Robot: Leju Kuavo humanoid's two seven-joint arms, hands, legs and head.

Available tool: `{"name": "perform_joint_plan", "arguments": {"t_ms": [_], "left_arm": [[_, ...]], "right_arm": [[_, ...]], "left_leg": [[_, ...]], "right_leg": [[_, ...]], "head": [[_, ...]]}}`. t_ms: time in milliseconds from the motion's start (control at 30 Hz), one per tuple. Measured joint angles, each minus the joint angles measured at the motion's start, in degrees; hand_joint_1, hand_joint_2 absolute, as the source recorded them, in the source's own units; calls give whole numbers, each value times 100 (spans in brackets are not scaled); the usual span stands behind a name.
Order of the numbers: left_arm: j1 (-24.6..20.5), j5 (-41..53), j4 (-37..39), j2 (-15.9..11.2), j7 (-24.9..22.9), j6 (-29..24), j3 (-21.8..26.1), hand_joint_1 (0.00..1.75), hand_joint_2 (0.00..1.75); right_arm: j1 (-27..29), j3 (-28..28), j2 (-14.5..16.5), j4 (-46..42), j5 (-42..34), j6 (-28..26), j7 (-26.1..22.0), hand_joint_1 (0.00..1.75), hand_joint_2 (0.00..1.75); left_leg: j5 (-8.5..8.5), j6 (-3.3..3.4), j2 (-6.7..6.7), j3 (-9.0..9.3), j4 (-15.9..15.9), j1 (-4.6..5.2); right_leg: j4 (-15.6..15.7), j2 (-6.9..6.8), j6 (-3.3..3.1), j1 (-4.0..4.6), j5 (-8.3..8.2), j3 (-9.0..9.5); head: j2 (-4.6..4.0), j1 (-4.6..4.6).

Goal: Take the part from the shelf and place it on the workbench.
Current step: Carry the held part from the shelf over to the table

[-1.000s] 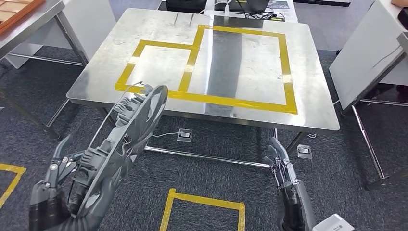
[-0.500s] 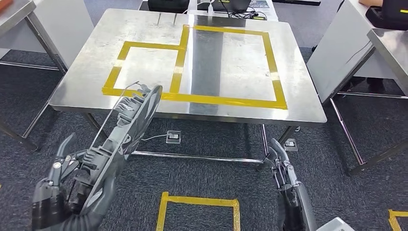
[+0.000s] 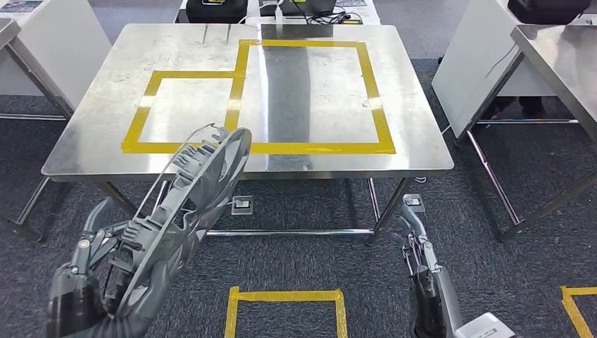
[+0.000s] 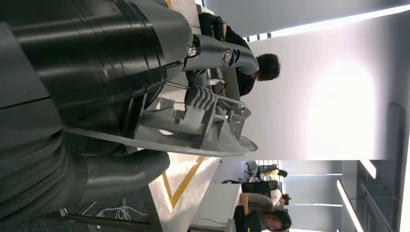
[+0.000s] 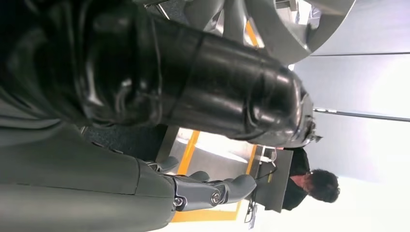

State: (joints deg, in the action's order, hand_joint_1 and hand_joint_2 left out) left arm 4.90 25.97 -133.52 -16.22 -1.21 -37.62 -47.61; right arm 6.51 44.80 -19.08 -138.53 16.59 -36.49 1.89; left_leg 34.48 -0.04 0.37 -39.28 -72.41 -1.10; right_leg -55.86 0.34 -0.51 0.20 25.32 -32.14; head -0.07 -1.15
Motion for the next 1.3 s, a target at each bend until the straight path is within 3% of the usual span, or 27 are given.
{"name": "perform_joint_plan", "arguments": {"t_ms": [33,67,133,200,233,367,433,500,533,567,600,633,700,767,833,900,933,1000,1067,1100,1133,1200,1233,1300], "left_arm": [[9,-8,0,-3,6,0,-1,175,175],[15,-7,0,-5,4,0,-2,175,175],[15,23,0,-8,-21,0,-4,175,175],[13,84,-4,-8,-46,-2,-4,175,175],[13,115,-9,-8,-52,-3,-4,175,175],[11,185,-20,-15,-61,-4,-5,175,175],[10,210,-27,-14,-68,-4,-4,175,175],[11,229,-32,-14,-79,-4,-4,175,175],[15,238,-32,-15,-86,-4,-4,175,175],[19,246,-31,-15,-92,-4,-4,175,175],[21,256,-31,-15,-97,-4,-4,175,175],[23,266,-32,-15,-99,-4,-4,175,175],[21,280,-33,-15,-102,-4,-4,175,175],[17,286,-33,-15,-103,-4,-5,175,175],[14,291,-36,-16,-109,-4,-6,175,175],[12,294,-41,-20,-120,-4,-7,175,175],[8,296,-44,-21,-122,-5,-7,175,175],[8,297,-46,-27,-124,-6,-8,175,175],[15,293,-45,-31,-130,-7,-8,175,175],[18,290,-44,-34,-134,-7,-9,175,175],[21,286,-44,-38,-137,-7,-10,175,175],[24,280,-41,-47,-137,-7,-15,175,175],[24,275,-38,-49,-132,-7,-18,175,175],[25,257,-33,-51,-114,-6,-21,175,175]], "right_arm": [[0,1,0,4,0,-4,0,0,0],[-2,1,0,6,3,-7,3,0,0],[-7,1,0,7,32,-14,43,0,0],[-8,1,0,6,88,-19,109,0,0],[-11,1,1,6,115,-22,137,0,0],[-19,1,1,7,153,-49,178,0,0],[-22,1,-2,7,149,-66,165,0,0],[-23,1,-4,7,143,-75,155,0,0],[-22,1,-6,8,139,-79,155,0,0],[-23,1,-7,8,138,-81,155,0,0],[-24,1,-8,9,137,-83,156,0,0],[-25,1,-9,9,136,-84,157,0,0],[-33,1,-12,9,136,-85,161,0,0],[-38,1,-21,6,139,-87,156,0,0],[-38,2,-28,1,140,-88,153,0,0],[-41,4,-29,-3,140,-87,155,0,0],[-47,4,-28,-4,140,-87,155,0,0],[-54,5,-28,1,133,-86,155,0,0],[-51,5,-27,14,125,-90,155,0,0],[-46,5,-27,22,123,-94,154,0,0],[-42,5,-27,29,123,-99,152,0,0],[-34,5,-28,42,121,-106,144,0,0],[-30,5,-30,46,116,-108,138,0,0],[-29,7,-33,53,104,-107,122,0,0]], "left_leg": [[20,-11,-5,-138,-211,-6],[-79,-18,-6,-154,-177,-14],[-478,-29,-9,118,461,-40],[-672,-20,-41,440,1096,-45],[-674,1,-53,527,1237,-39],[-638,131,-55,589,1263,-32],[-630,187,-48,617,1277,-54],[-605,210,-42,630,1277,-43],[-588,217,-39,642,1277,-32],[-566,220,-37,665,1277,-19],[-539,223,-37,702,1277,-1],[-508,225,-37,750,1280,17],[-451,218,-33,811,1306,30],[-429,177,-23,838,1345,13],[-421,122,-4,885,1387,11],[-354,81,-2,861,1293,22],[-264,64,-11,758,1088,24],[-27,30,-24,333,373,5],[13,-2,-24,-58,-130,-18],[-119,-17,-24,-110,-93,-31],[-341,-33,-24,-43,157,-45],[-694,-64,-33,228,832,-69],[-751,-54,-44,342,1049,-73],[-688,-1,-68,426,1153,-53]], "right_leg": [[-12,27,2,0,14,0],[-30,55,12,-4,32,2],[-100,112,59,-24,89,7],[-206,157,135,-27,171,-23],[-247,170,174,-26,202,-44],[-336,152,277,-41,283,-139],[-759,77,334,-51,496,-349],[-1491,25,362,-65,772,-759],[-1787,17,361,-68,834,-948],[-1894,15,346,-66,788,-1044],[-1774,14,311,-55,624,-1032],[-1452,13,252,-32,377,-916],[-693,-20,85,42,8,-579],[-352,-47,-26,108,-47,-385],[-254,-27,-52,117,-51,-310],[-105,-14,-56,77,-70,-180],[-37,-14,-61,50,-66,-105],[-5,-12,-74,35,-15,-25],[-25,7,-59,28,52,18],[-44,23,-40,21,90,45],[-79,40,-14,9,136,73],[-204,71,65,-2,259,80],[-267,83,108,0,316,50],[-336,97,177,7,376,-6]], "head": [[0,30],[0,51],[0,95],[0,141],[0,148],[0,103],[0,40],[0,-34],[0,-61],[0,-83],[0,-107],[0,-131],[0,-148],[0,-157],[0,-182],[0,-165],[0,-138],[0,-64],[0,-5],[0,18],[0,39],[0,92],[0,117],[0,116]]}}
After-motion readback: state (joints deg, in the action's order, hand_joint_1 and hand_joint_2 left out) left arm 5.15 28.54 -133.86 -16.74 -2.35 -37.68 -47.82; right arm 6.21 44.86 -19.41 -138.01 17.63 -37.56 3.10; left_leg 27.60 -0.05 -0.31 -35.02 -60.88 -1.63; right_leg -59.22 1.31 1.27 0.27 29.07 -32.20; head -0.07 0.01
